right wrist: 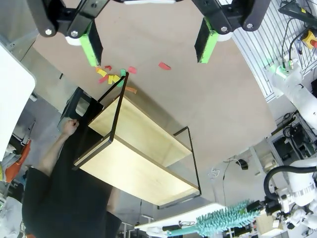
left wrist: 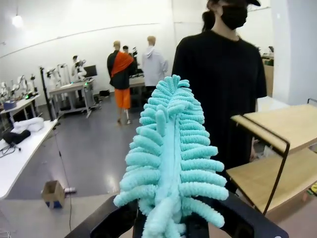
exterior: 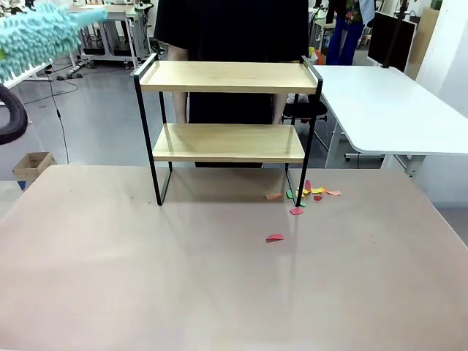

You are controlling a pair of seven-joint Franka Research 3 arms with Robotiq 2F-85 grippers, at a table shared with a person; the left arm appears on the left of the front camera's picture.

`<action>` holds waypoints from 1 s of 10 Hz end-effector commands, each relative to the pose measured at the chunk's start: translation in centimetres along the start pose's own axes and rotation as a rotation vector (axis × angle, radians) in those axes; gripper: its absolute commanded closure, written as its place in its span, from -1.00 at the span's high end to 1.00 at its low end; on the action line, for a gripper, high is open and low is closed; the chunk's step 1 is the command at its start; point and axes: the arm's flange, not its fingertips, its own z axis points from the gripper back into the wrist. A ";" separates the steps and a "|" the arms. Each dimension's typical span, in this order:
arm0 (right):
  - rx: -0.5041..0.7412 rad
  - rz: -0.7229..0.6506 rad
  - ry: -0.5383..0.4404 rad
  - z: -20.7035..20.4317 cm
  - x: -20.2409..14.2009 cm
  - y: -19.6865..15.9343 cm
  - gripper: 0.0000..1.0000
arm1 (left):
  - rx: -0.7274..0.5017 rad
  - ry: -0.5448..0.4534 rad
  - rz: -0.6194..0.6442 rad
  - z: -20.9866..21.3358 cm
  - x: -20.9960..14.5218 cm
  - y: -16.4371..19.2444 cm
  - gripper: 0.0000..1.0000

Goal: Clean the shelf.
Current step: Hand the Duster back to the human.

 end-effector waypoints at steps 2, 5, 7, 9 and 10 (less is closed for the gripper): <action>-0.014 -0.020 0.003 0.1 0.4 -0.2 1.00 | 0.080 0.012 -0.016 -0.3 -4.8 -1.6 -0.67; -0.014 -0.020 0.003 0.1 0.4 -0.2 1.00 | 0.124 0.036 -0.036 -0.1 -7.4 -2.5 -0.67; -0.014 -0.020 0.003 0.1 0.4 -0.2 1.00 | 0.124 0.049 -0.035 -0.3 -8.0 -2.9 -0.67; -0.014 -0.020 0.003 0.1 0.4 -0.2 1.00 | 0.103 0.074 -0.018 -1.6 -6.2 -2.0 -0.67; -0.014 -0.020 0.003 0.1 0.4 -0.2 1.00 | 0.103 0.074 -0.018 -1.6 -6.2 -2.0 -0.67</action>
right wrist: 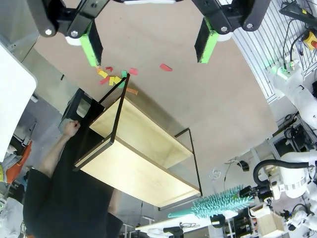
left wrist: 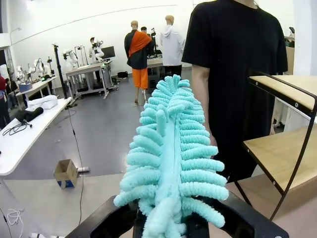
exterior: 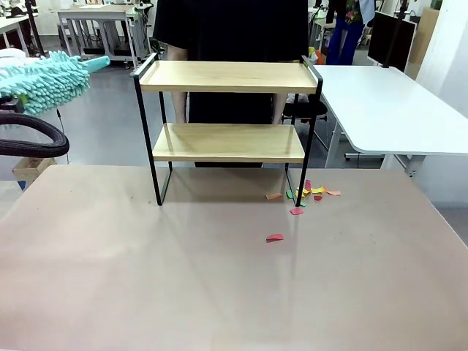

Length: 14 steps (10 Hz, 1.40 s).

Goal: Clean the shelf.
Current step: Hand the Duster back to the human.

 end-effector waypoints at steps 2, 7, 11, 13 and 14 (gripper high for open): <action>-0.009 -0.023 -0.005 0.2 0.3 -0.2 1.00 | 0.005 -0.007 -0.003 0.2 0.2 0.2 -0.67; -0.009 -0.023 -0.005 0.2 0.3 -0.2 1.00 | 0.005 -0.007 -0.003 0.2 0.2 0.2 -0.67; -0.009 -0.023 -0.005 0.2 0.3 -0.2 1.00 | 0.005 -0.007 -0.003 0.2 0.2 0.2 -0.67; -0.009 -0.023 -0.005 0.2 0.3 -0.2 1.00 | 0.005 -0.007 -0.003 0.2 0.2 0.2 -0.67; -0.009 -0.023 -0.005 0.2 0.3 -0.2 1.00 | 0.005 -0.007 -0.003 0.2 0.2 0.2 -0.67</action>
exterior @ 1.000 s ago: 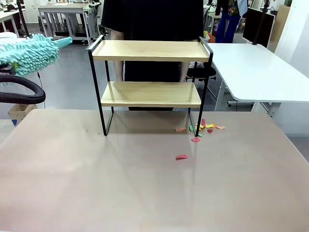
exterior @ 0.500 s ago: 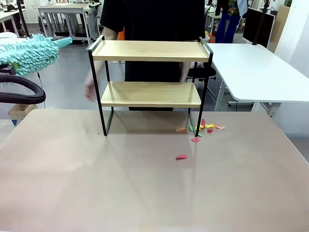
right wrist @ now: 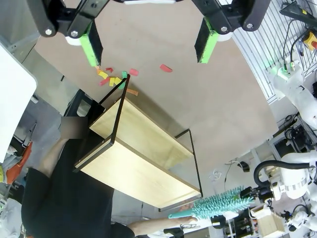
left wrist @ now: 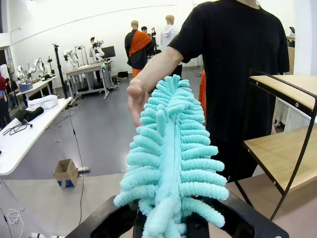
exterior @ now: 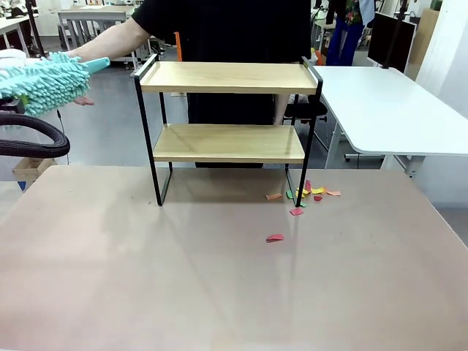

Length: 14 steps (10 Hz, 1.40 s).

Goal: Clean the shelf.
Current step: Hand the Duster back to the human.

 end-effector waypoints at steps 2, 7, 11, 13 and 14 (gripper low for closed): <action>-0.007 -0.023 -0.010 0.2 0.3 -0.2 1.00 | 0.003 -0.008 -0.003 0.1 0.3 0.1 -0.67; -0.007 -0.023 -0.010 0.2 0.3 -0.2 1.00 | -0.001 0.000 0.000 0.0 0.0 0.0 -0.42; -0.007 -0.023 -0.010 0.2 0.3 -0.2 1.00 | -0.034 0.002 0.006 0.0 0.0 0.1 1.00; -0.007 -0.023 -0.010 0.2 0.3 -0.2 1.00 | -0.091 0.027 0.114 0.1 1.0 0.4 1.00; -0.007 -0.023 -0.010 0.2 0.3 -0.2 1.00 | -0.099 0.000 0.144 0.9 2.5 0.8 1.00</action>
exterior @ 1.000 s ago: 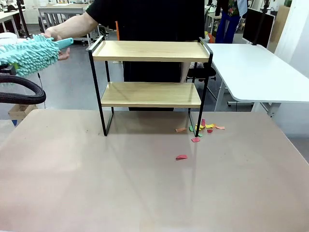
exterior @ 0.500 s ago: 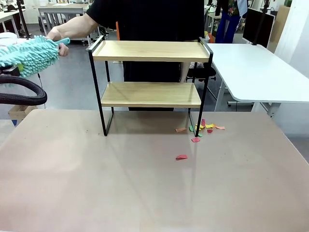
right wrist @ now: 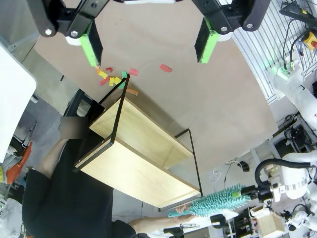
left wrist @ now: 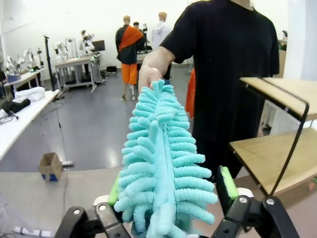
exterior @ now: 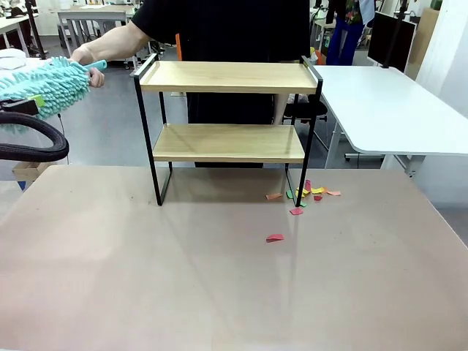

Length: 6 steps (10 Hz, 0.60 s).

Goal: Clean the shelf.
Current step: Hand the Duster back to the human.

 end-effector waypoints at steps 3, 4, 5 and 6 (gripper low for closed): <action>-0.008 -0.022 -0.009 0.2 0.3 -0.2 1.00 | -0.105 -0.058 0.318 5.1 11.0 3.2 1.00; -0.008 -0.022 -0.009 0.2 0.3 -0.2 1.00 | -0.126 -0.054 0.446 6.3 13.4 5.1 1.00; -0.008 -0.022 -0.009 0.2 0.3 -0.2 1.00 | -0.133 -0.051 0.559 7.3 15.1 7.2 1.00; -0.008 -0.022 -0.009 0.2 0.3 -0.2 1.00 | -0.133 -0.050 0.650 7.9 15.9 9.1 1.00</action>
